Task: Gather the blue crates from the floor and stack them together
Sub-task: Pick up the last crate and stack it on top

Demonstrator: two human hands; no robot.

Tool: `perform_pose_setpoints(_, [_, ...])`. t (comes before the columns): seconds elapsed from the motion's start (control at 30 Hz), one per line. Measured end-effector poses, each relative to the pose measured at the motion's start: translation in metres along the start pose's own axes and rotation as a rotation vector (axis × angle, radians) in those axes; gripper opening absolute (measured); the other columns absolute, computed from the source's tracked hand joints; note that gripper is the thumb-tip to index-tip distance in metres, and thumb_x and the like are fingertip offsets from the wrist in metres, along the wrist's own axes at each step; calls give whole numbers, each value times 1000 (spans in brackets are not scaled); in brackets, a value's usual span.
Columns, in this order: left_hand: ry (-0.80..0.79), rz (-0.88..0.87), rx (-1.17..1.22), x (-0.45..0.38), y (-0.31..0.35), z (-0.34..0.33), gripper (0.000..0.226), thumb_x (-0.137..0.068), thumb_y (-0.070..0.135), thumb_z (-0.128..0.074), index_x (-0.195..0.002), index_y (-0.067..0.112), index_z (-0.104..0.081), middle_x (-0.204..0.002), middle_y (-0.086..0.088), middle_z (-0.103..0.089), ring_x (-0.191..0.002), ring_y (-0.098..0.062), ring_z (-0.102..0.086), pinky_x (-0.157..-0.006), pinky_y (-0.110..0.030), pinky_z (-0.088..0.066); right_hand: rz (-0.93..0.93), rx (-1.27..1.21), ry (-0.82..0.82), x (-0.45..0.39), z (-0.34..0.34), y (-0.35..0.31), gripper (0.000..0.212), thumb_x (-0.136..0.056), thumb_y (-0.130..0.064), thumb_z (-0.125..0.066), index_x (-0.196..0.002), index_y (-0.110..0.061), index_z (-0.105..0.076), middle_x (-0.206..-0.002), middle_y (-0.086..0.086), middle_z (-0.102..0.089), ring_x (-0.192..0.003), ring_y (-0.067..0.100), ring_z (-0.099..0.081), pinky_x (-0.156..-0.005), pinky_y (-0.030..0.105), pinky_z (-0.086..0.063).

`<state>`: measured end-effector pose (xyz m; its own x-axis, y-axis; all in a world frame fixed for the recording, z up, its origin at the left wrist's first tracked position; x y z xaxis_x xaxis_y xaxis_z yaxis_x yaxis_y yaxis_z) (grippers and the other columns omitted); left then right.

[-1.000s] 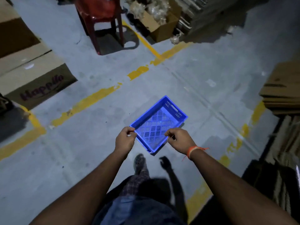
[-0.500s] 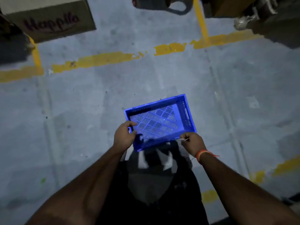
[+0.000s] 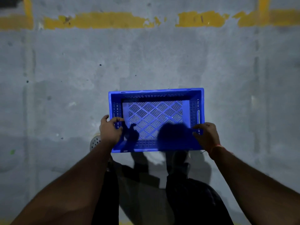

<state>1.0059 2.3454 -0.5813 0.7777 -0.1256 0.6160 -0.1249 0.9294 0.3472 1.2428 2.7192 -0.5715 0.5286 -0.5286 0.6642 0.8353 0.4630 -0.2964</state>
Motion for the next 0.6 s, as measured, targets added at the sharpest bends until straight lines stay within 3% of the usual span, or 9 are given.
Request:
perform_pose_setpoints(0.1, [47, 63, -7, -26, -29, -20, 36, -82, 13, -75, -115, 25, -71, -161, -17, -18, -138, -42, -40, -110, -45, -44, -40, -5, 13, -36, -10, 16, 33, -78, -18, -79, -111, -14, -73, -140, 24, -42, -122, 43, -49, -105, 37, -41])
perform_pose_setpoints(0.2, [-6, 72, 41, -48, -51, -45, 33, -83, 9, -74, -113, 25, -71, -157, -15, -24, -134, -43, -43, -108, -47, -46, -55, 2, 13, -63, -15, 19, 36, -78, -17, -80, -113, -14, -72, -150, 25, -30, -131, 40, -41, -112, 32, -32])
perform_pose_setpoints(0.3, [-36, -15, 197, -67, -58, -64, 35, -84, -2, -68, -101, 28, -73, -140, -12, -43, -123, -41, -54, -96, -55, -54, -39, -61, -52, -92, -32, 30, 36, -71, -29, -80, -106, -26, -74, -137, 20, -46, -107, 29, -58, -113, 39, -38])
perform_pose_setpoints(0.37, [-15, -8, 251, -76, -66, -67, 36, -86, -2, -65, -98, 30, -74, -134, -12, -48, -119, -39, -58, -92, -54, -56, 0, -133, -35, -116, -48, 50, 28, -62, -43, -75, -89, -42, -73, -120, 17, -61, -99, 30, -65, -104, 46, -48])
perform_pose_setpoints(0.4, [-13, -5, 274, -80, -69, -69, 36, -86, -1, -64, -97, 32, -74, -132, -12, -52, -118, -38, -59, -91, -53, -57, 17, -168, -16, -120, -48, 50, 22, -63, -40, -75, -84, -43, -73, -112, 16, -66, -100, 31, -65, -100, 46, -51])
perform_pose_setpoints(0.5, [-5, -22, 305, -84, -69, -64, 37, -85, -1, -62, -95, 32, -74, -125, -14, -63, -112, -31, -64, -90, -52, -58, -10, -308, 12, -104, -33, 17, 19, -77, -7, -76, -91, -20, -77, -96, 12, -71, -93, 29, -67, -90, 38, -54])
perform_pose_setpoints(0.6, [39, -43, 316, -76, -59, -44, 35, -83, 2, -60, -92, 33, -74, -115, -17, -67, -97, -26, -69, -84, -48, -60, 2, -344, 0, -91, -27, 9, 20, -80, 3, -73, -97, -8, -76, -96, 13, -72, -91, 28, -67, -86, 35, -54])
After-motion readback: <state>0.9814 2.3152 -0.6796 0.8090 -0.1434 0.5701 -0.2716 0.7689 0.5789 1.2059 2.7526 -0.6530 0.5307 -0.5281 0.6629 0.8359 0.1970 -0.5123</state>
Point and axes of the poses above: each hand's wrist, its own x-axis away from the middle knuckle, its own z-axis out of the back of the hand, y = z × x, the point moved 8 cm from there along -x, towards the middle knuckle
